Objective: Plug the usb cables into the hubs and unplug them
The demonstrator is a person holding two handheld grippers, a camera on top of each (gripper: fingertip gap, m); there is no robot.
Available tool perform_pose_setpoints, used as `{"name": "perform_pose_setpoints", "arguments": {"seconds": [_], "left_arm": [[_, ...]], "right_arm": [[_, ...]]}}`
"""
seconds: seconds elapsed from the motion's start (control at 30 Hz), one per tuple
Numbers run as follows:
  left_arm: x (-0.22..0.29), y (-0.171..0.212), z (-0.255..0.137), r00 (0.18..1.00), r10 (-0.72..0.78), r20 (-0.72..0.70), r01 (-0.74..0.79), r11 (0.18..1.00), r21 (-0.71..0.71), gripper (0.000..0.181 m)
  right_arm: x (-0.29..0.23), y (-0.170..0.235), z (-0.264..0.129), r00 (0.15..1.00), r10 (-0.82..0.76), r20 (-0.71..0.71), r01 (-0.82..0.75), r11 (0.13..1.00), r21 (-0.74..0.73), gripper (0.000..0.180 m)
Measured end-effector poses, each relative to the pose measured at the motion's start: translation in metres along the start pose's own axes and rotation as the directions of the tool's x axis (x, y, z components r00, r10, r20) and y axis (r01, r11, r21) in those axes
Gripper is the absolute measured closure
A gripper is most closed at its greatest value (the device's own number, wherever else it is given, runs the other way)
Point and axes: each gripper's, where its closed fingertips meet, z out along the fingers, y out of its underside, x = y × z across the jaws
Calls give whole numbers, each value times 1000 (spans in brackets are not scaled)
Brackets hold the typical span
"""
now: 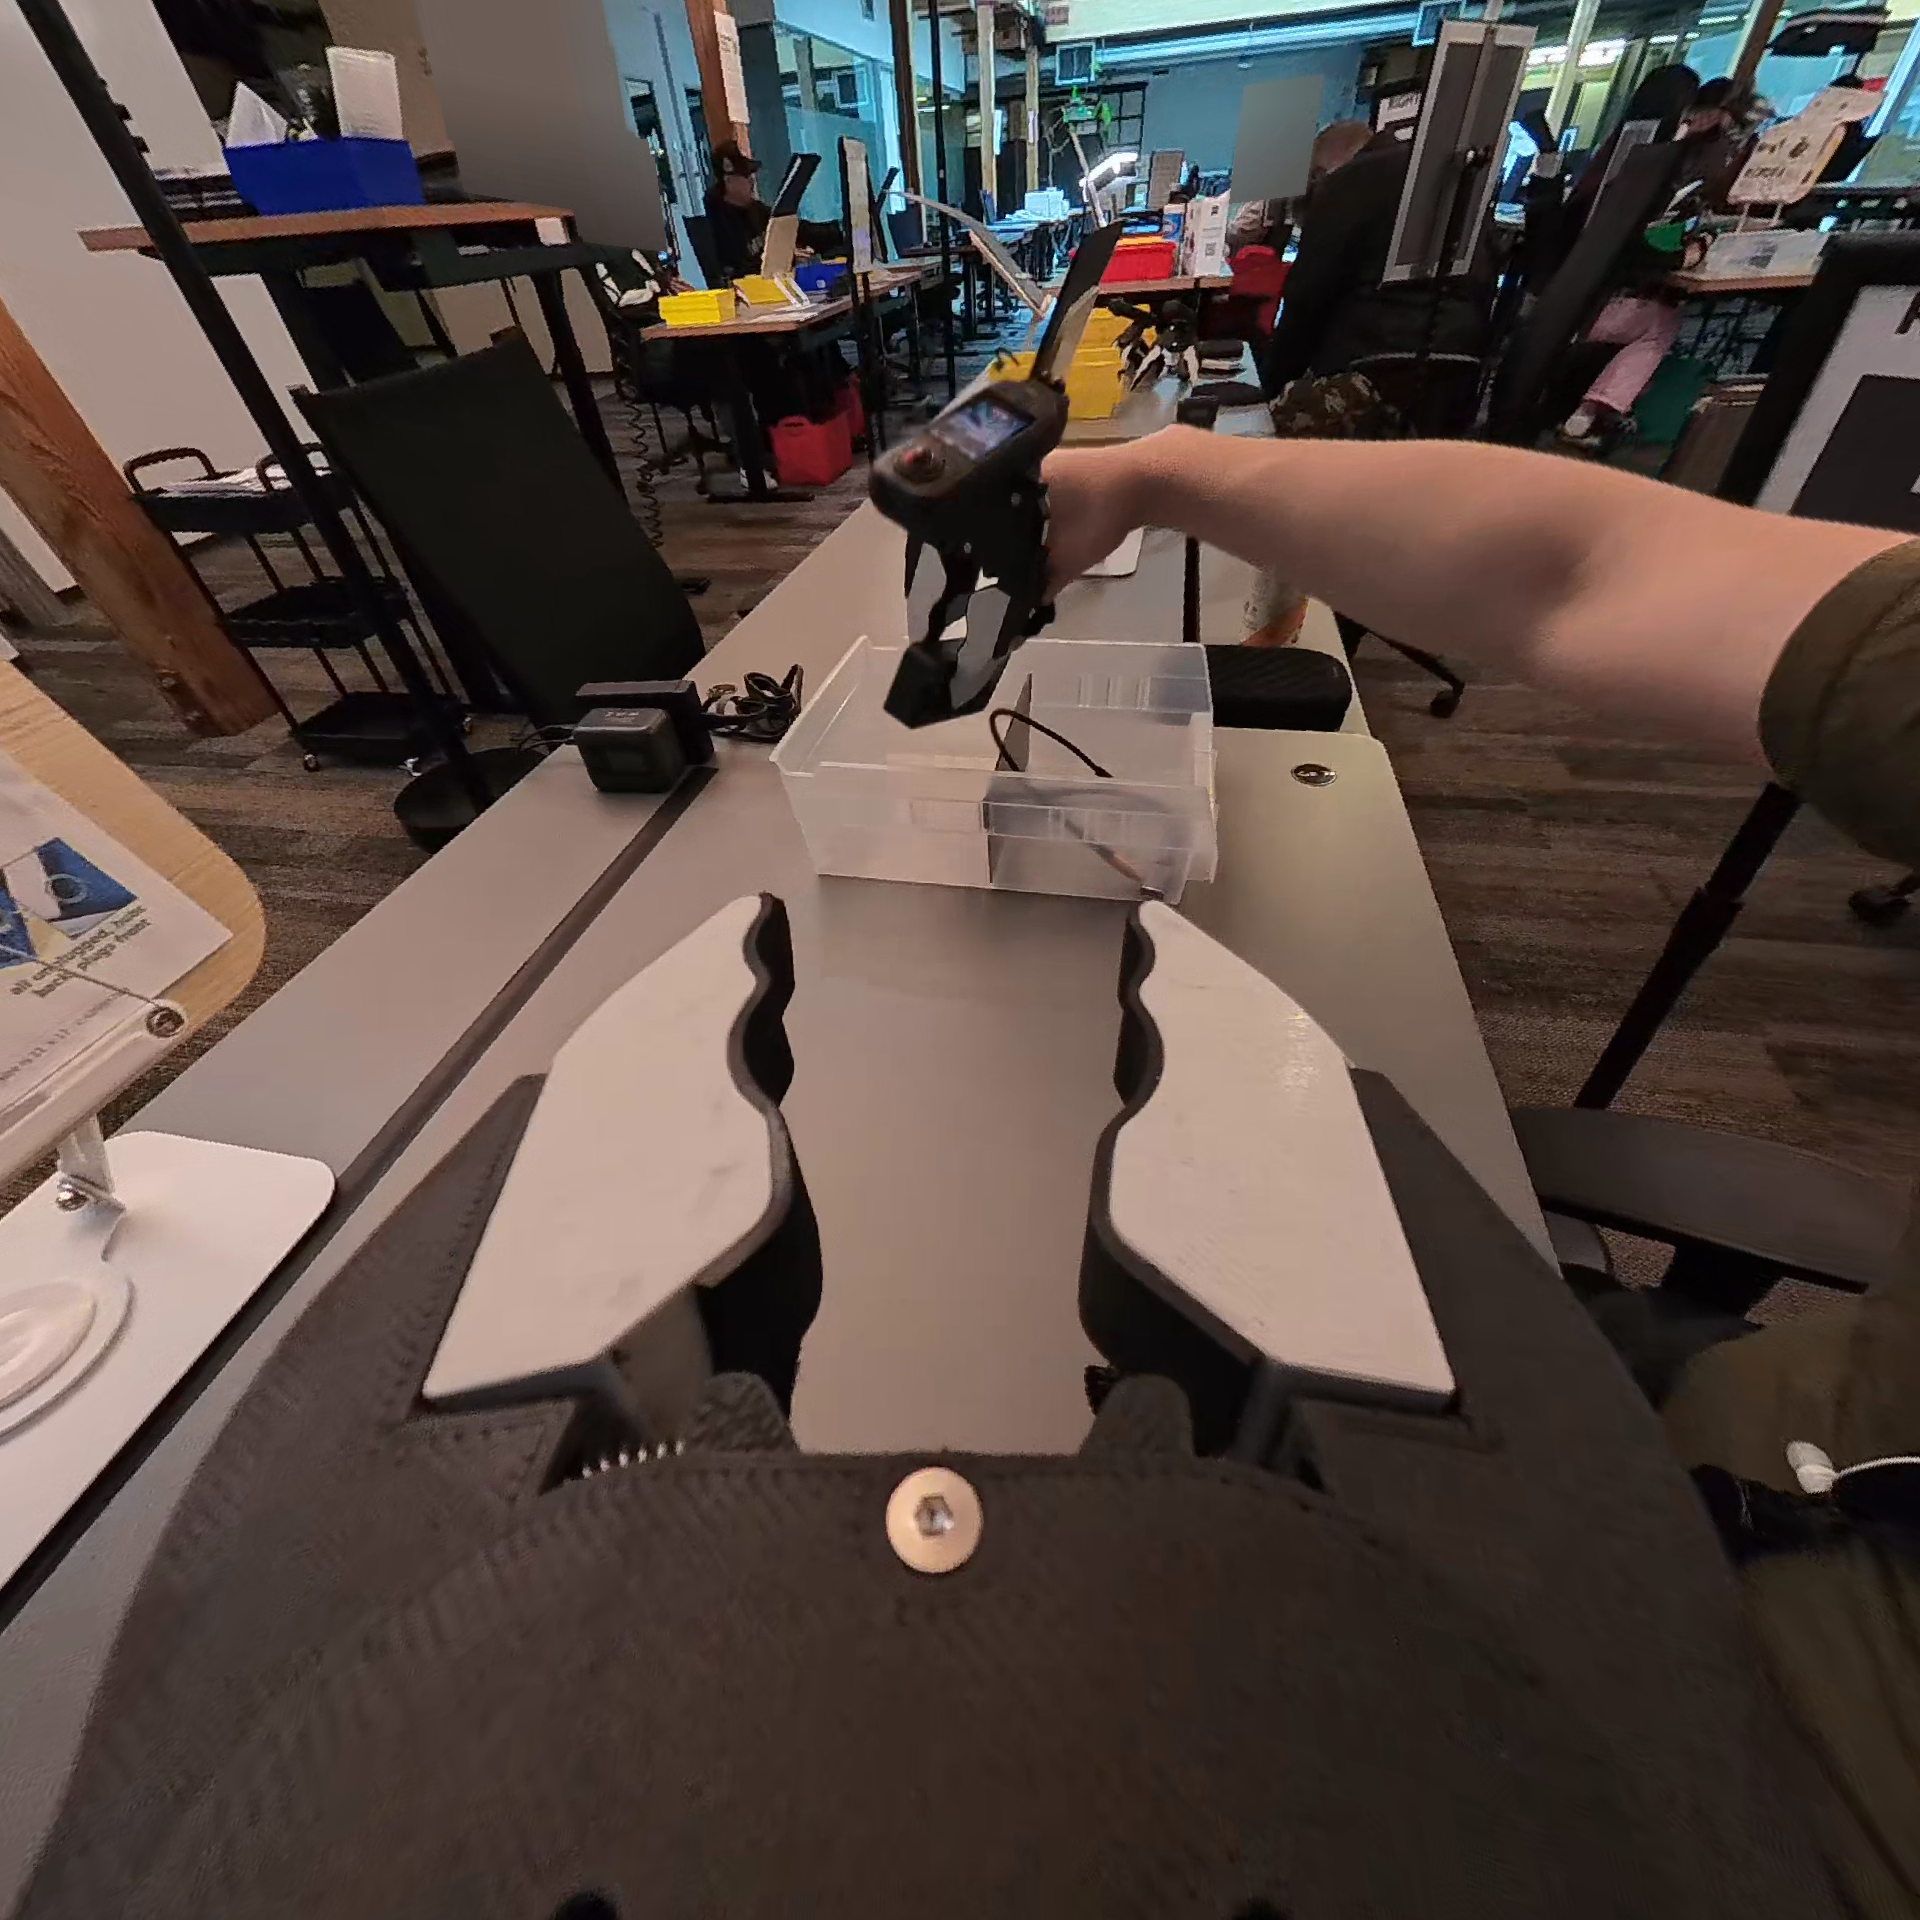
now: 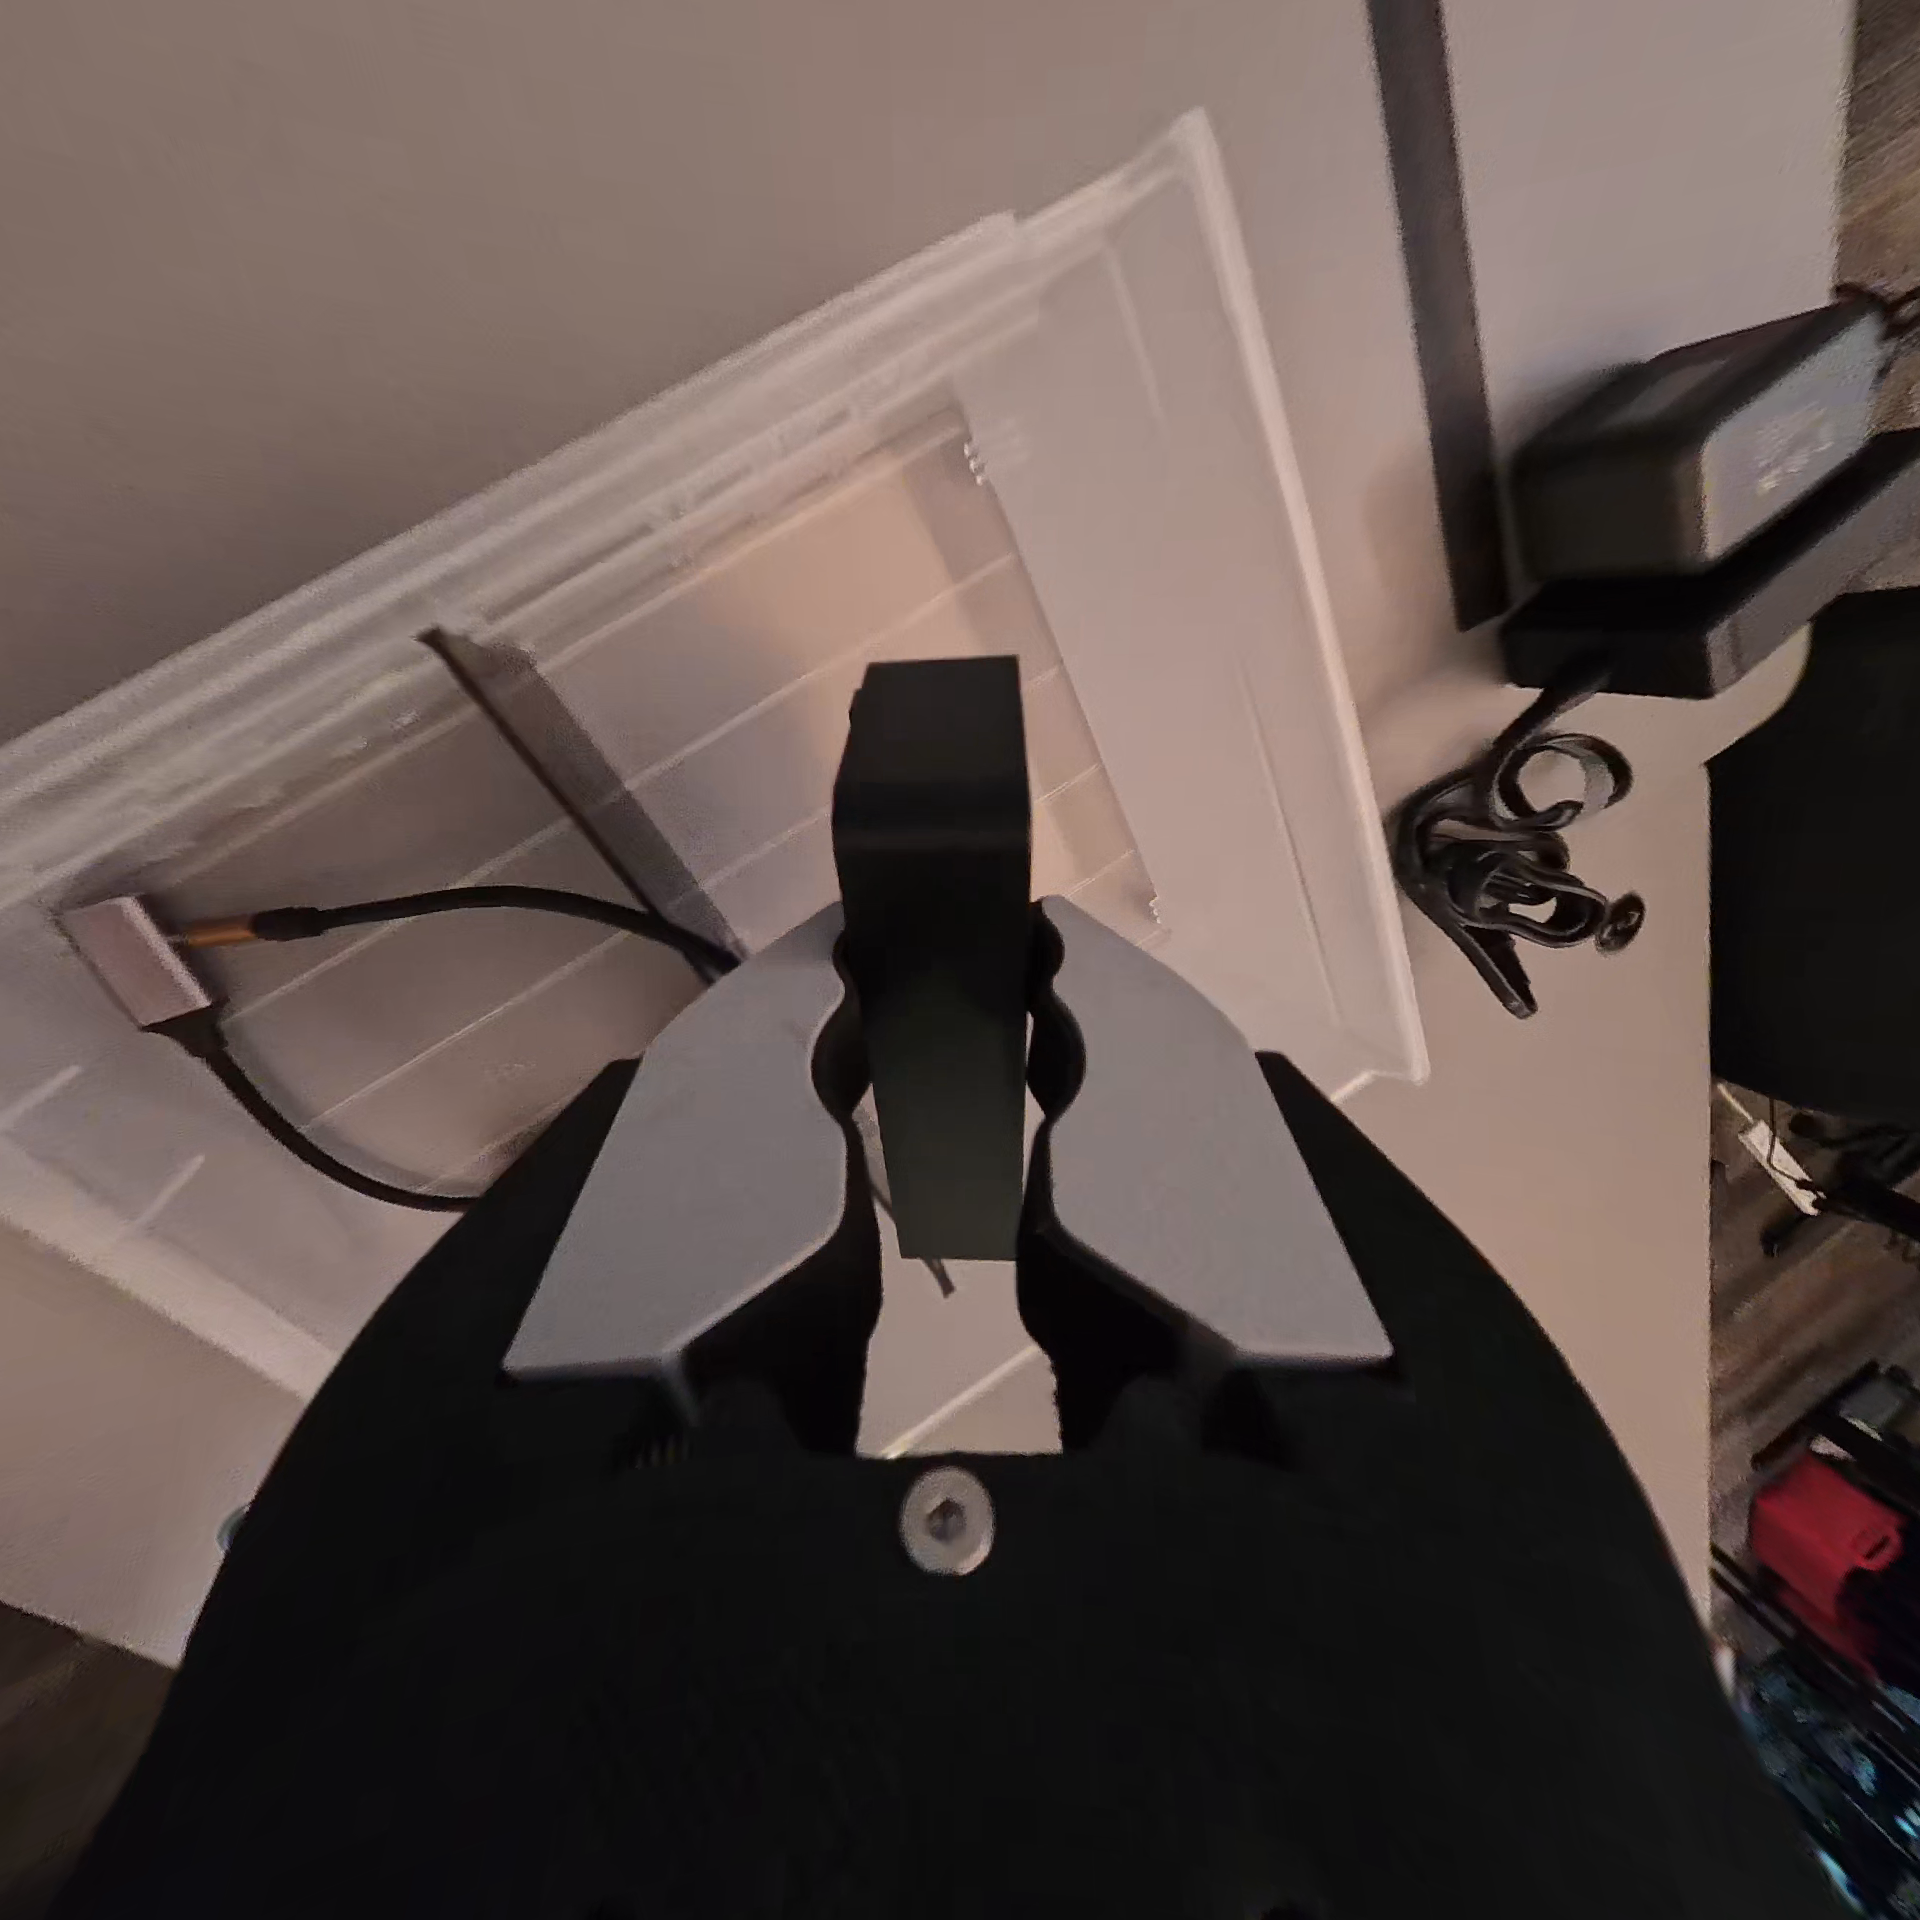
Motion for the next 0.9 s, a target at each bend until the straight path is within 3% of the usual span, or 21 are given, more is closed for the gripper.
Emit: {"name": "perform_pose_setpoints", "arguments": {"seconds": [0.43, 0.53, 0.73, 0.9], "left_arm": [[-15, 9, -3, 999, -19, 37, 20, 1000, -23, 122], [-17, 8, -5, 999, -18, 46, 19, 1000, -22, 121], [-19, 7, -7, 999, -38, 39, 38, 999, -4, 121], [-14, -1, -14, 999, -13, 44, 13, 1000, 12, 120]], "right_arm": [[3, 9, 82, 974, -172, 147, 207, 941, -269, 152], [0, 7, 92, 967, -198, 162, 233, 941, -244, 152], [6, 12, 92, 974, -196, 113, 221, 936, -276, 149], [11, 6, 57, 977, -199, 71, 211, 933, -290, 149]]}}
